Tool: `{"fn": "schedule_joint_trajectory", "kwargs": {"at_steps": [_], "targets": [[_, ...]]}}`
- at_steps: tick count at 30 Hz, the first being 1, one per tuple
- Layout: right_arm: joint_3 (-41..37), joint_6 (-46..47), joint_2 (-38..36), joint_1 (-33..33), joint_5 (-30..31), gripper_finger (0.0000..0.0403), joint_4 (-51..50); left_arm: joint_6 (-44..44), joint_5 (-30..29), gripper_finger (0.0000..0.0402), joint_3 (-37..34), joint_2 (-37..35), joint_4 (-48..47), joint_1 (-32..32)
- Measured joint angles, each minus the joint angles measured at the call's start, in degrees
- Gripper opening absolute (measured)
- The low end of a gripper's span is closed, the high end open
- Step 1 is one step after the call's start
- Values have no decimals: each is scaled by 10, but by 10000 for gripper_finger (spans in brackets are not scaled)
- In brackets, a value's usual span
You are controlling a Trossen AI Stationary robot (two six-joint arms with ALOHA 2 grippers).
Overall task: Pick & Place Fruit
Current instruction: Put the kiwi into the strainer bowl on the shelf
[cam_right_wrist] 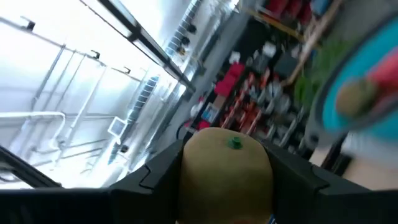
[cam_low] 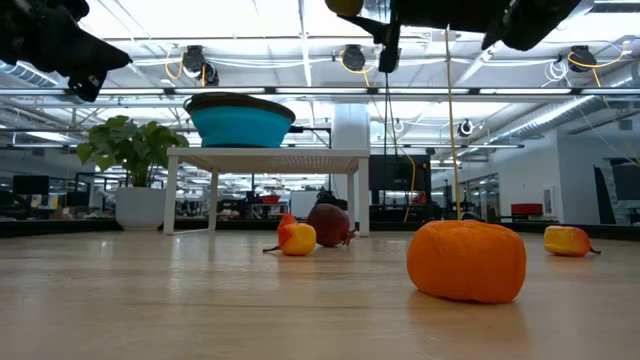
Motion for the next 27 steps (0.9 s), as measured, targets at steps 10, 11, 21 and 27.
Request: {"fn": "schedule_joint_trajectory", "kwargs": {"at_steps": [10, 11, 21, 27], "targets": [[0, -331, 0, -18, -18, 178, 37, -66, -23, 19, 0, 0, 35, 0], [0, -376, 0, -18, -19, 178, 41, -73, -23, 19, 0, 1, 40, 0], [0, -742, 0, -18, -47, 183, 43, -176, -23, 19, 0, 1, 76, 0], [0, -896, 0, -18, -47, 184, 38, -212, -24, 19, 0, 1, 113, 0]]}}
